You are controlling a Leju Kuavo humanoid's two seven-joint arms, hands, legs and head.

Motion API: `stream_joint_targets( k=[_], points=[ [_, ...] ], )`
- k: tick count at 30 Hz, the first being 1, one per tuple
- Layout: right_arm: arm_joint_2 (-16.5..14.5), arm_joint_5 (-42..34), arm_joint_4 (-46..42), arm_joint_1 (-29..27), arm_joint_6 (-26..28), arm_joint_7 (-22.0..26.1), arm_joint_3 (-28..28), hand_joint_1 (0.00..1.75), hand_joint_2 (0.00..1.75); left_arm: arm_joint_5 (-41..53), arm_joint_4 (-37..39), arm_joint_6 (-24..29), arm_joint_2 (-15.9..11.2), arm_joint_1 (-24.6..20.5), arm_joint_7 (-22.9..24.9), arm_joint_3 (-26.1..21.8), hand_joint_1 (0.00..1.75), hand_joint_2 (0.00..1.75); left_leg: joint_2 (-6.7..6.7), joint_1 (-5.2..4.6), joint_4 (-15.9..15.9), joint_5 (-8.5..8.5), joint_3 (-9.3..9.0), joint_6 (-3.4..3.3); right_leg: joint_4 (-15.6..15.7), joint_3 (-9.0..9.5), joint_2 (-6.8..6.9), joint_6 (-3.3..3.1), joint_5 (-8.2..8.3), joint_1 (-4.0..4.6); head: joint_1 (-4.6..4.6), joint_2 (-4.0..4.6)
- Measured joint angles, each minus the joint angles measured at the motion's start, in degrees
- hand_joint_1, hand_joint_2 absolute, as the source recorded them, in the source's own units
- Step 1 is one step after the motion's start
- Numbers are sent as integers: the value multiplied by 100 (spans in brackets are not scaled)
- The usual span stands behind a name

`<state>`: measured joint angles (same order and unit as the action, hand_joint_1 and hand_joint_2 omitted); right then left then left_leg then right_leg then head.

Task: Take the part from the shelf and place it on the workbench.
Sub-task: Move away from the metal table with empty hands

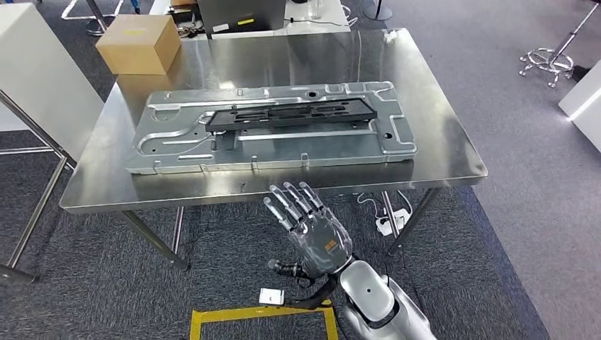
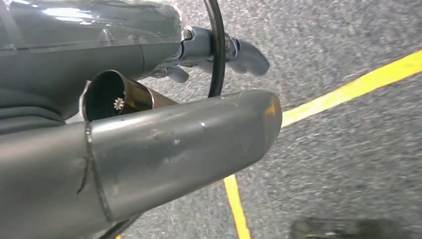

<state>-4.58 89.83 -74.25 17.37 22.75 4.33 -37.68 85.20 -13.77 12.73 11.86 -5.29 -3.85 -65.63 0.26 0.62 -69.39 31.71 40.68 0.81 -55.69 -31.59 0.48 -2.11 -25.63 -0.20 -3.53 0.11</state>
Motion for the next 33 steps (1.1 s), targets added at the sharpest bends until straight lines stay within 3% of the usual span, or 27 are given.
stream_joint_targets(
  k=[1,2,3,4,5,7,8,10,11,12,14,15,16,17,18,20,22,24,26,28,30,31,32,33],
  points=[
    [1,0,3,-8,0,0,0,0,0,0,0,0,-5,0,0,-1,0,0,1,18,-284,74,19,30,-17,-89,6,11,60,-4,0,0],
    [1,0,5,-13,0,0,0,0,0,0,0,0,-10,0,0,-1,0,0,2,34,-409,20,-40,56,-46,-183,12,29,115,-11,1,0],
    [1,0,6,-16,0,0,0,0,0,0,0,0,-16,0,0,-1,0,0,2,49,-327,-126,-201,77,-86,-281,15,53,163,-23,1,0],
    [1,0,6,-17,0,0,0,0,0,0,0,-1,-20,-2,0,-1,0,0,3,66,-41,-275,-465,92,-138,-378,16,82,202,-37,2,0],
    [1,0,3,-16,1,0,0,0,0,0,0,-1,-22,-8,0,-1,0,0,1,76,376,-303,-774,100,-196,-468,16,117,234,-45,3,0],
    [-1,0,-1,-16,2,0,1,0,0,0,0,0,-24,-14,-1,-1,0,0,-22,55,1017,-227,-1203,42,-290,-572,16,190,291,-48,-2,0],
    [-1,0,-3,-14,3,0,2,0,0,0,0,0,-24,-14,-1,-1,0,0,-35,33,1140,-164,-1260,-3,-309,-591,16,227,327,-46,-1,0],
    [2,0,-3,-14,3,0,3,0,0,0,0,0,-21,-9,-1,-1,0,0,-37,22,1155,-230,-1197,-115,-311,-603,11,306,394,-51,-1,0],
    [5,-1,-2,-15,2,0,3,0,44,0,0,-1,-19,-13,1,-1,0,0,-26,26,1156,-284,-1152,-175,-349,-637,1,340,339,-58,1,0],
    [9,-12,-1,-18,-10,0,4,0,87,0,0,0,-19,-16,2,-1,0,0,-12,35,1170,-351,-1097,-237,-467,-695,-10,368,182,-64,-1,0],
    [12,-149,8,-33,-103,39,25,0,175,-6,0,1,-27,-22,5,-2,0,0,7,34,1174,-494,-943,-315,-1026,-882,-26,400,-381,-71,0,0],
    [11,-323,21,-57,-192,89,53,0,175,-20,0,2,-34,-22,6,-2,0,0,10,26,1168,-562,-855,-331,-1399,-970,-27,412,-633,-71,0,0],
    [2,-595,58,-102,-311,155,107,0,175,-37,0,1,-40,-20,3,-4,0,0,12,15,1161,-630,-760,-335,-1716,-1010,-27,418,-768,-71,1,0],
    [-23,-946,133,-170,-436,222,197,0,175,-61,0,0,-45,-17,-2,-9,0,0,11,4,1151,-693,-667,-334,-1892,-975,-27,413,-773,-68,1,0],
    [-69,-1344,266,-250,-544,283,337,0,175,-93,0,-2,-46,-15,-10,-20,0,0,10,-7,1139,-748,-582,-331,-1867,-841,-28,395,-663,-62,1,0],
    [-197,-2243,787,-386,-677,349,807,0,175,-160,1,-8,-46,-15,-28,-63,0,0,3,-28,1118,-841,-444,-318,-1272,-304,-29,309,-404,-29,2,0],
    [-351,-3176,1703,-417,-690,276,1576,0,87,-222,3,-23,-38,-23,-35,-105,0,0,-3,-51,1105,-916,-368,-281,-461,246,-2,215,-431,14,5,0],
    [-456,-3923,2697,-451,-668,155,2462,0,0,-252,4,-33,-34,-33,-9,-134,0,0,0,-37,1111,-983,-358,-217,-93,425,27,172,-543,40,-2,0],
    [-443,-4553,3512,-615,-790,-210,3246,0,0,-256,4,-28,-39,-28,77,-156,0,0,12,-8,1122,-1003,-358,-147,-14,412,26,131,-458,29,-15,0],
    [-403,-5088,4258,-903,-1111,-1101,4057,0,0,-261,4,-10,-42,-8,217,-179,0,0,18,1,878,-690,-284,-93,75,398,26,91,-320,0,-14,0],
    [-388,-5266,4828,-1250,-1384,-1847,4757,0,0,-266,5,2,-44,17,334,-198,0,0,16,27,228,-135,-111,-51,70,316,18,85,-243,-11,-10,0],
    [-391,-5251,5019,-1387,-1444,-2003,4967,0,0,-266,5,2,-46,30,364,-202,0,0,16,40,-96,47,-39,-31,37,253,-7,91,-223,-12,-9,0],
    [-397,-5230,5184,-1482,-1475,-2084,5121,0,0,-266,5,2,-49,39,384,-205,0,0,16,49,-299,119,-24,-13,-7,181,-51,98,-207,-15,-9,0],
    [-409,-5211,5324,-1526,-1484,-2127,5236,0,0,-265,5,2,-54,41,393,-210,0,0,12,53,-297,75,-109,-3,-58,110,-113,108,-194,-21,-7,0]
  ],
)
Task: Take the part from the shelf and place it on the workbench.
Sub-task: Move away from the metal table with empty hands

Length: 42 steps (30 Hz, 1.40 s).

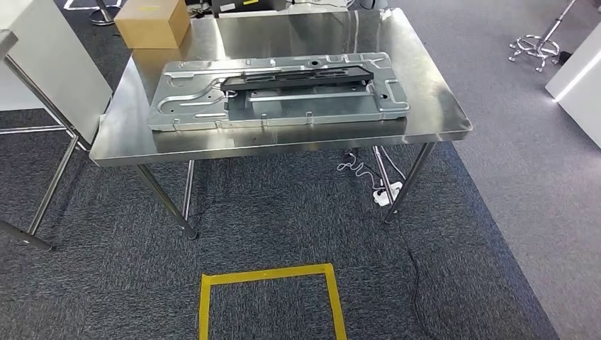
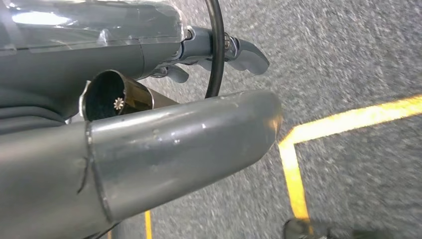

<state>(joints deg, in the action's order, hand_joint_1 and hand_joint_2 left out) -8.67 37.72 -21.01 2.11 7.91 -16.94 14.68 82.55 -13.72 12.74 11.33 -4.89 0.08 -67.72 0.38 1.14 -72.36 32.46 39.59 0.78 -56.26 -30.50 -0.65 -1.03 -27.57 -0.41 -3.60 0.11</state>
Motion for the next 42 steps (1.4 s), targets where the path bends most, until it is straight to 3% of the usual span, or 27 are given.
stream_joint_targets(
  k=[3,5,8,9,11,13,14,15,16,17,19,20,21,23,25,27,29,30,31,32,34,36,37,38,39,40,42],
  points=[
    [-55,26,310,-18,-22,8,367,0,0,16,-1,-1,-13,-25,-17,-11,0,0,-158,0,925,-313,-695,-31,-157,-154,-195,48,12,-24,0,0],
    [-81,39,416,-15,-32,113,572,0,0,24,-1,-6,-19,-39,-83,-11,0,0,-296,-14,1320,-350,-946,-76,-218,-202,-288,110,24,-33,-1,0],
    [-96,64,513,-6,-16,225,699,0,0,25,1,-28,-16,-50,-170,-10,0,0,-217,-22,1383,-370,-949,-158,-236,-236,-386,220,64,-33,-2,0],
    [-101,76,542,-6,-11,234,733,0,0,25,1,-33,-12,-54,-186,-11,0,0,-160,-11,1408,-396,-947,-205,-305,-274,-335,249,16,-27,-6,0],
    [-105,109,598,-4,-7,230,802,0,0,25,1,-32,-8,-52,-201,-12,0,0,-40,3,1459,-449,-924,-294,-772,-489,-145,287,-288,-28,-14,0],
    [-108,133,640,-1,-8,214,863,0,0,25,0,-22,-16,-41,-191,-12,0,0,74,-16,1461,-470,-880,-328,-1521,-831,-11,319,-675,-38,-18,0],
    [-108,139,658,-3,-10,208,893,0,0,25,0,-18,-20,-38,-177,-12,0,0,137,-23,1456,-475,-864,-330,-1783,-938,9,330,-765,-46,-18,0],
    [-108,141,672,-4,-11,205,923,0,0,25,1,-15,-22,-36,-163,-12,0,0,200,-27,1450,-478,-854,-329,-1840,-942,23,336,-742,-49,-18,0],
    [-108,143,683,-6,-14,204,952,0,0,27,1,-14,-23,-37,-151,-12,0,0,259,-29,1443,-479,-850,-326,-1708,-848,39,335,-634,-50,-19,0],
    [-108,144,693,-6,-18,204,980,0,0,31,2,-14,-22,-39,-144,-12,0,0,317,-29,1433,-476,-853,-318,-1342,-633,94,322,-446,-47,-19,0],
    [-108,145,701,6,-25,209,1030,0,0,39,2,-14,-20,-46,-139,-12,0,0,418,-46,1412,-460,-867,-279,-538,-200,322,267,-168,-14,-17,0],
    [-109,145,703,13,-27,214,1050,0,0,43,1,-14,-20,-50,-138,-12,0,0,465,-57,1405,-453,-875,-246,-269,-68,401,234,-92,9,-17,0],
    [-110,146,707,19,-28,219,1068,0,0,44,1,-14,-20,-53,-135,-12,0,0,507,-69,1406,-450,-882,-212,-181,-41,429,208,-87,29,-16,0],
    [-115,147,720,17,-27,223,1101,0,0,45,1,-14,-21,-63,-132,-12,0,0,571,-75,1417,-448,-897,-141,-169,-60,310,155,-51,21,-16,0],
    [-126,147,732,17,-26,223,1127,0,0,46,1,-12,-23,-66,-132,-12,0,0,383,-62,1269,-313,-848,-76,-123,-57,209,81,1,-19,-13,0],
    [-139,147,736,27,-25,223,1137,0,0,50,1,-8,-24,-52,-132,-12,0,0,98,-47,703,47,-613,-36,-101,-70,105,29,38,-33,-10,0],
    [-146,147,741,33,-26,223,1143,0,0,71,2,-7,-22,-30,-131,-12,0,0,17,-45,-20,357,-294,-23,-113,-93,-28,13,48,-23,-9,0],
    [-149,148,746,31,-27,223,1151,0,0,85,2,-7,-21,-24,-131,-12,0,0,13,-45,-189,363,-216,-22,-124,-98,-100,12,49,-20,-9,0],
    [-150,150,752,29,-28,223,1165,0,0,98,1,-7,-21,-23,-132,-12,0,0,11,-44,-152,259,-230,-25,-139,-101,-174,14,48,-19,-9,0],
    [-153,153,757,28,-29,225,1181,0,0,108,1,-7,-22,-24,-134,-12,0,0,-7,-42,109,60,-347,-33,-158,-100,-250,19,44,-21,-9,0],
    [-170,166,765,33,-32,229,1217,0,0,122,1,-7,-29,-22,-141,-12,0,0,-252,-25,869,-307,-675,-62,-214,-126,-387,51,26,-21,-11,0],
    [-190,183,770,50,-34,236,1256,0,0,133,1,-5,-37,-23,-148,-11,0,0,-509,-13,1278,-410,-835,-90,-272,-201,-516,114,21,-26,-13,0],
    [-198,189,773,53,-35,238,1279,0,0,136,1,-4,-40,-26,-149,-11,0,0,-539,-20,1300,-390,-838,-105,-282,-238,-580,156,33,-30,-12,0],
    [-203,193,777,51,-34,239,1306,0,0,139,1,-4,-39,-31,-149,-11,0,0,-476,-19,1316,-405,-841,-130,-277,-264,-645,198,52,-42,-12,0],
    [-209,195,780,41,-34,239,1331,0,0,142,0,-4,-35,-35,-145,-11,0,0,-404,-15,1341,-425,-847,-165,-290,-279,-621,233,50,-50,-13,0],
    [-213,198,782,36,-33,238,1354,0,0,143,0,-3,-31,-36,-140,-12,0,0,-328,-6,1370,-447,-857,-204,-359,-316,-510,264,3,-43,-19,0],
    [-217,203,784,46,-34,234,1396,0,0,145,-1,1,-27,-25,-121,-12,0,0,-161,2,1413,-473,-869,-272,-817,-534,-174,310,-271,-36,-31,0]
  ],
)
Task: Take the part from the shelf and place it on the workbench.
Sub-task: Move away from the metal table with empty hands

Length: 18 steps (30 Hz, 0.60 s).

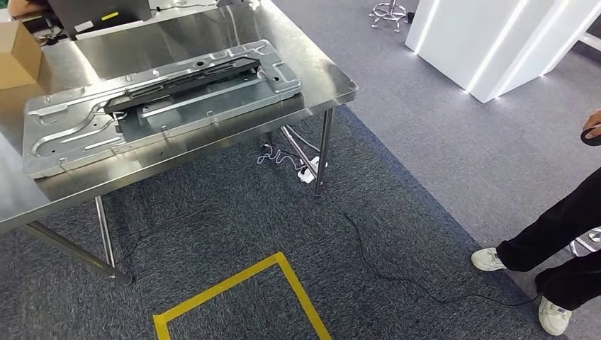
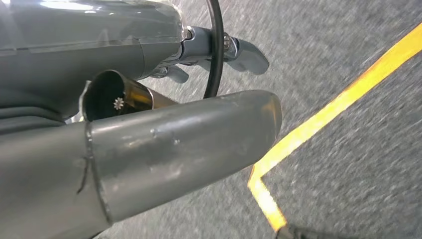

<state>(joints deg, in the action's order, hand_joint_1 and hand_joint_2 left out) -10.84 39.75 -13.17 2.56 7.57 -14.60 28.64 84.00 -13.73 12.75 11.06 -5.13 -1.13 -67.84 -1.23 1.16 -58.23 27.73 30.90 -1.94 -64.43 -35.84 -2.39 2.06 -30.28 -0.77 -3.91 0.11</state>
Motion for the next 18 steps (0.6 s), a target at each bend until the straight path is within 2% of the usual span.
stream_joint_targets(
  k=[1,2,3,4,5,6,8,9,10,12,14,16,17,18],
  points=[
    [-1,2,1,8,-3,1,19,0,0,2,0,3,-2,10,10,0,0,0,83,-8,4,2,3,-17,-356,-178,116,23,-184,-2,-5,0],
    [-2,3,1,13,-7,5,39,0,0,7,0,6,-5,18,18,0,0,0,173,-15,2,6,7,-28,-717,-358,161,44,-331,-13,-4,0],
    [-2,3,2,11,-11,12,58,0,0,19,0,9,-7,22,22,0,0,0,257,-19,1,11,9,-28,-958,-476,184,60,-392,-24,-5,0],
    [-2,3,2,5,-13,19,77,0,0,36,0,11,-7,19,22,1,0,0,335,-21,0,18,7,-25,-988,-486,204,69,-340,-33,-4,0],
    [-1,3,2,-1,-16,25,96,0,0,54,0,12,-5,15,18,2,0,0,406,-21,0,27,-2,-17,-796,-379,233,68,-193,-39,-6,0],
    [-1,3,2,-5,-22,29,113,0,0,69,0,13,1,12,11,4,0,0,468,-21,-1,38,-18,-3,-415,-169,301,53,5,-38,-6,0],
    [-1,13,2,3,-33,34,147,0,0,81,-1,17,16,11,-24,13,0,0,572,-38,-6,69,-56,47,329,229,536,-19,263,6,-5,0],
    [-1,20,2,7,-36,36,161,0,0,84,-3,22,22,7,-48,19,0,0,618,-45,-7,83,-74,81,522,324,613,-56,307,33,-4,0],
    [-1,29,2,10,-36,36,176,0,0,88,-5,28,26,1,-71,25,0,0,662,-51,-1,90,-92,118,583,342,635,-87,304,58,-3,0],
    [-2,41,2,4,-35,32,208,0,0,97,-10,37,32,-15,-100,34,0,0,723,-44,16,107,-133,192,618,341,513,-145,339,50,-3,0],
    [-7,47,2,2,-35,27,236,0,0,105,-21,43,35,-19,-122,38,0,0,550,-32,-164,278,-82,247,680,363,398,-219,386,16,0,0],
    [-11,52,2,7,-32,23,254,0,0,121,-32,46,36,-3,-139,39,0,0,281,-22,-802,662,198,269,699,357,283,-270,414,8,3,0],
    [-11,52,2,9,-26,21,265,0,0,141,-33,41,39,7,-127,40,0,0,216,-22,-1196,836,382,272,694,346,215,-282,419,15,5,0],
    [-11,50,2,6,-17,21,283,0,0,163,-33,31,44,17,-92,40,0,0,186,-21,-1489,915,525,274,687,341,139,-286,421,20,4,0]
  ],
)
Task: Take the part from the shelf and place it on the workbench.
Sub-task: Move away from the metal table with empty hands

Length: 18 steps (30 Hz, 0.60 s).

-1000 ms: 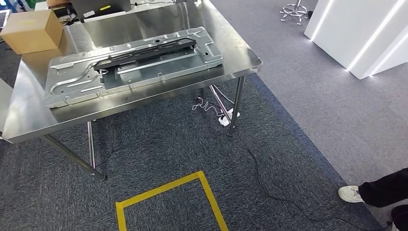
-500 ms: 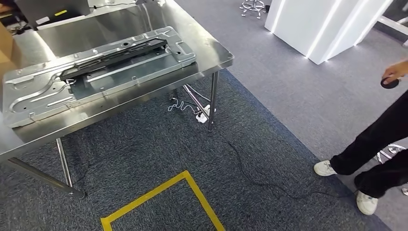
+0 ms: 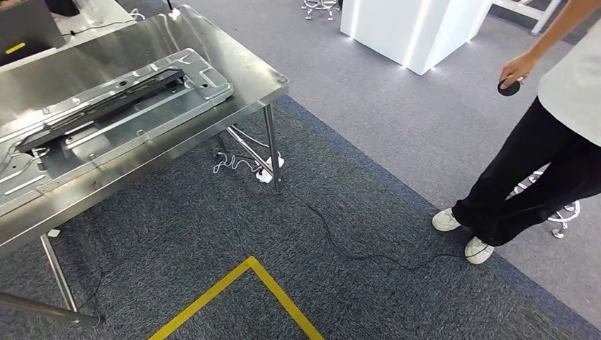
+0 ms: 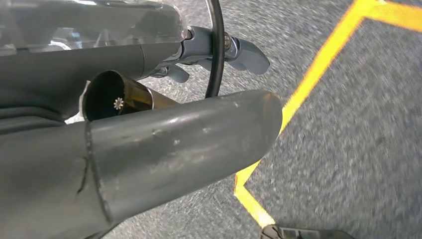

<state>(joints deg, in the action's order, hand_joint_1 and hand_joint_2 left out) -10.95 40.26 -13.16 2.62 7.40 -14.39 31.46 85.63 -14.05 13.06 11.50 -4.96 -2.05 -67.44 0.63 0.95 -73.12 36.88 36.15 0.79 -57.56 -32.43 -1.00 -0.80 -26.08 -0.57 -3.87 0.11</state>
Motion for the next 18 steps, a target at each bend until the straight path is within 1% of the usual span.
stream_joint_targets(
  k=[1,2,3,4,5,6,7,8,9,10,11,12,13,14,15,16,17,18],
  points=[
    [1,-3,0,-4,9,0,22,0,0,25,0,-12,5,7,44,2,0,0,-12,1,-100,-41,60,-1,-12,-2,-80,-1,-1,3,0,0],
    [1,-7,0,-8,15,1,47,0,0,47,-1,-22,10,10,91,5,0,0,-23,4,48,-204,7,-8,-27,-1,-164,2,-3,4,0,0],
    [2,-10,0,-10,18,1,70,0,0,63,-1,-29,12,11,126,10,0,0,-63,9,387,-439,-132,-19,-48,-1,-246,10,-9,2,0,0],
    [2,-12,0,-11,17,1,88,0,0,77,-2,-31,13,15,143,19,0,0,-175,15,781,-631,-297,-39,-74,-9,-320,25,-18,1,-2,0],
    [2,-12,0,-6,17,1,102,0,0,89,-2,-31,14,18,154,28,0,0,-285,20,1121,-766,-429,-54,-109,-29,-392,47,-30,6,-2,0],
    [2,-13,0,-2,16,1,110,0,0,99,-2,-33,17,15,159,39,0,0,-373,22,1324,-823,-502,-68,-136,-56,-447,76,-34,9,-4,0],
    [2,-13,0,-4,16,1,117,0,0,105,-2,-34,22,10,162,49,0,0,-420,13,1399,-815,-523,-84,-149,-82,-499,112,-32,8,-4,0],
    [2,-13,0,-11,17,2,121,0,0,110,-3,-35,28,-2,166,60,0,0,-383,-1,1416,-823,-525,-101,-148,-104,-549,151,-20,4,-3,0],
    [4,-19,0,-23,20,9,126,0,0,117,-3,-39,40,-13,168,72,0,0,-325,4,1435,-844,-536,-137,-145,-117,-575,186,-12,-8,-3,0],
    [6,-27,0,-34,27,31,139,0,0,121,-5,-43,49,-17,168,81,0,0,-265,7,1465,-868,-552,-177,-179,-139,-519,216,-36,-12,-5,0],
    [8,-36,0,-36,36,62,160,0,0,126,-11,-47,57,-18,159,87,0,0,-200,17,1497,-895,-566,-219,-297,-200,-404,239,-117,-10,-13,0],
    [11,-44,0,-31,46,101,186,0,0,129,-16,-55,63,-13,140,90,0,0,-129,27,1525,-915,-570,-252,-537,-315,-255,258,-263,-8,-20,0],
    [16,-45,0,-24,54,140,215,0,0,130,-22,-62,63,-7,114,91,0,0,-60,18,1532,-920,-569,-269,-878,-484,-103,279,-450,-6,-27,0],
    [21,-40,0,-16,58,170,240,0,0,129,-26,-71,63,-2,72,91,0,0,14,12,1532,-918,-565,-280,-1263,-675,-19,300,-628,-13,-30,0],
    [27,-31,0,-12,60,196,260,0,0,128,-26,-80,64,1,19,91,0,0,92,6,1529,-912,-563,-282,-1578,-829,23,320,-735,-25,-31,0],
    [34,-20,0,-12,59,219,281,0,0,122,-26,-85,64,-1,-51,91,0,0,166,4,1527,-904,-565,-280,-1719,-896,48,335,-739,-37,-31,0],
    [44,-7,0,-13,54,245,305,0,0,116,-26,-86,69,-7,-127,91,0,0,235,4,1524,-893,-572,-273,-1639,-848,72,343,-637,-49,-31,0],
    [58,9,-1,-14,41,272,330,0,0,110,-26,-85,73,-16,-194,92,0,0,296,5,1521,-878,-586,-260,-1344,-688,120,345,-457,-59,-31,0]
  ],
)
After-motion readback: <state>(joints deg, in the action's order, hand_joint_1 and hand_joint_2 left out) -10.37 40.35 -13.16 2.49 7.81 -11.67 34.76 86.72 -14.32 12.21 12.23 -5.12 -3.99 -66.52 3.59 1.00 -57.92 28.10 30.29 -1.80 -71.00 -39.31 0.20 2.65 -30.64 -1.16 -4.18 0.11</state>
